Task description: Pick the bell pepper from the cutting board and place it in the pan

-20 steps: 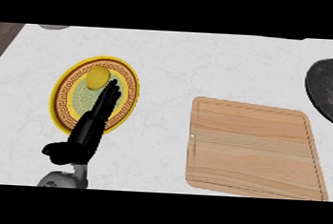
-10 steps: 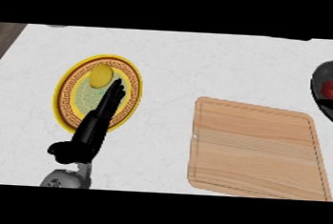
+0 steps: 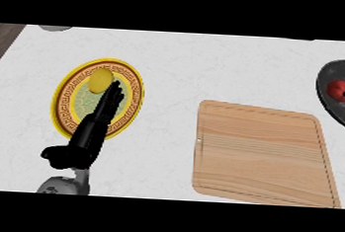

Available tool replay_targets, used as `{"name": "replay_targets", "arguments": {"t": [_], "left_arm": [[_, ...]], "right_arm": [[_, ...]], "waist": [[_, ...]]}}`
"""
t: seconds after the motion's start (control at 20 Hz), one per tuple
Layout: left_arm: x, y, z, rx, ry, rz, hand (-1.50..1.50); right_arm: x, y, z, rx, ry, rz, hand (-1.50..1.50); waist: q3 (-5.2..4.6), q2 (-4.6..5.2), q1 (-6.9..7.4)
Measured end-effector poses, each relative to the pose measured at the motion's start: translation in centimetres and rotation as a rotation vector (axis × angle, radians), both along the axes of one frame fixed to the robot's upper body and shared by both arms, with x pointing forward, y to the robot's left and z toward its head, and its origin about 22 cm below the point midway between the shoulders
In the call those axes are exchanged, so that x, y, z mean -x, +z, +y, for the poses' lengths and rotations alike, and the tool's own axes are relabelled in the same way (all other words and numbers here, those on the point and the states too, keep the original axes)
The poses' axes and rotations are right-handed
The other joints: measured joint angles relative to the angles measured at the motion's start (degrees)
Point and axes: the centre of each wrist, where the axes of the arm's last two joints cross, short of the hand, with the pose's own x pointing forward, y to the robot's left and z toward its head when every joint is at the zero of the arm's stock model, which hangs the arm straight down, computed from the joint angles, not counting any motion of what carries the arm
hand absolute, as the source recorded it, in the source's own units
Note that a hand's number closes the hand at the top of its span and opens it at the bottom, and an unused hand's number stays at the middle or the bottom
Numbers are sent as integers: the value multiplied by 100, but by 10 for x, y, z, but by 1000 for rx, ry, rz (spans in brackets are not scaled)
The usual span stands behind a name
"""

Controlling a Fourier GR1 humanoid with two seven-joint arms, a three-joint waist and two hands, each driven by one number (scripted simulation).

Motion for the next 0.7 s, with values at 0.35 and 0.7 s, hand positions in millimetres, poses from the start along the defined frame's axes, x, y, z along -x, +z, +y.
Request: {"name": "replay_targets", "arguments": {"t": [0.35,0.7], "left_arm": [[4,-5,2,-1,17,2,0],[7,-8,1,1,28,7,0]], "right_arm": [[37,5,-42,-198,79,-46,-150],[78,-1,-74,-275,213,-51,-150]], "waist": [[-6,-39,-122],[-8,-66,-181]]}}
